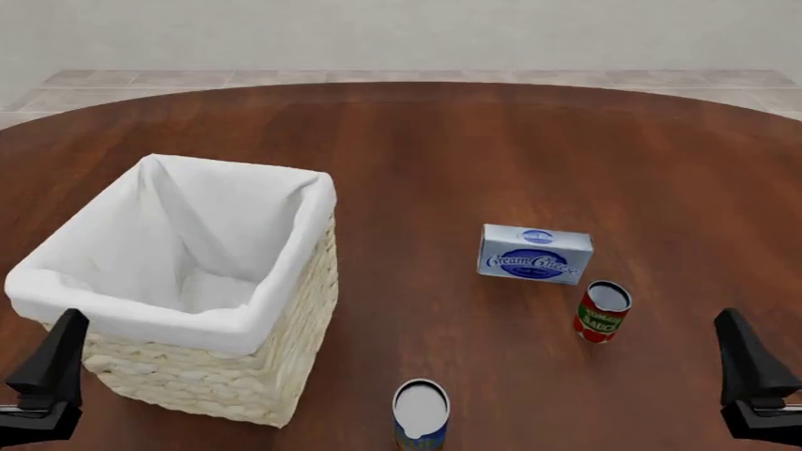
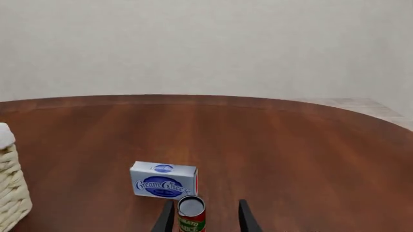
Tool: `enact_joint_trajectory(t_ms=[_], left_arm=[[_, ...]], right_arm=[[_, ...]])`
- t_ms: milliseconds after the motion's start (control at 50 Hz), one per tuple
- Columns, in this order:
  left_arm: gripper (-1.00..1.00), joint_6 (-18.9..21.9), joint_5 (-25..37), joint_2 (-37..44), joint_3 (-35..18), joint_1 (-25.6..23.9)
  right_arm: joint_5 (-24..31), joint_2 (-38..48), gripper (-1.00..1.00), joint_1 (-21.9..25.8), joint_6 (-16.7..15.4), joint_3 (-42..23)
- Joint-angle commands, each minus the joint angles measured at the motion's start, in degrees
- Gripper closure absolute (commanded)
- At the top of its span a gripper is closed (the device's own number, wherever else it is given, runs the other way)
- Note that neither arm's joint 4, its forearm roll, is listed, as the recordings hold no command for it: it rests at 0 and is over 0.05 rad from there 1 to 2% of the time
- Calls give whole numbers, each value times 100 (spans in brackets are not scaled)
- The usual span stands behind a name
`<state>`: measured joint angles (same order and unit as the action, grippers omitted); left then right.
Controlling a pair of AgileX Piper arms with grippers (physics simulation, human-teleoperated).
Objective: Pick up the cream cheese box, and put it in the basket.
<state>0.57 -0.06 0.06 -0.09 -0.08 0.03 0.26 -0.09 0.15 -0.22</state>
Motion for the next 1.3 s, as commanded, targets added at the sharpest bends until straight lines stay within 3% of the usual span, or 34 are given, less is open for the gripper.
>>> enact_joint_trajectory(t_ms=[20, 160, 200, 260, 380, 420, 460, 600, 620, 660, 720, 840, 860, 920, 1040, 1080, 1120, 1300], left_arm=[[-100, 452, -52, 0, -14, -132], [-100, 394, -54, 29, 6, -112], [-100, 380, -44, 31, 7, -119], [-100, 534, -28, 23, 8, -258], [-100, 403, -145, 177, 4, -201], [-100, 379, -144, 170, 4, -207], [-100, 387, -135, 157, 4, -218], [-100, 365, -163, 179, 5, -311], [-100, 373, -172, 184, 5, -333], [-100, 410, -175, 185, 5, -352], [-100, 515, -172, 166, 5, -430], [-100, 469, -161, 127, 5, -444], [-100, 464, -168, 149, 5, -460], [-100, 457, -178, 171, 5, -473], [-100, 447, -213, 239, 5, -511], [-100, 444, -216, 245, 5, -511], [-100, 439, -236, 283, 5, -524], [-100, 350, -166, 142, 5, -443]], right_arm=[[69, 191, -100, -123, 131, -182], [639, 1, -100, 3, 120, -664], [779, 101, -100, 7, 290, -827], [790, 268, -100, 74, 279, -1023], [828, 928, -100, 353, 14, -1724], [869, 1120, -100, 342, 179, -1999], [885, 1220, -100, 378, 142, -2110], [906, 1991, -100, 675, -491, -2609], [811, 2322, -100, 793, -710, -2676], [795, 2393, -100, 792, -798, -2725], [758, 2844, -100, 903, -1361, -2922], [850, 3523, -100, 1040, -1786, -3440], [852, 3989, -100, 1107, -2054, -3664], [906, 4345, -100, 1207, -2190, -3851], [981, 5458, -100, 1258, -3095, -4281], [1069, 5551, -100, 1308, -3004, -4414], [1284, 5981, -100, 1505, -3229, -4728], [1546, 6819, -100, 1518, -4015, -5289]])
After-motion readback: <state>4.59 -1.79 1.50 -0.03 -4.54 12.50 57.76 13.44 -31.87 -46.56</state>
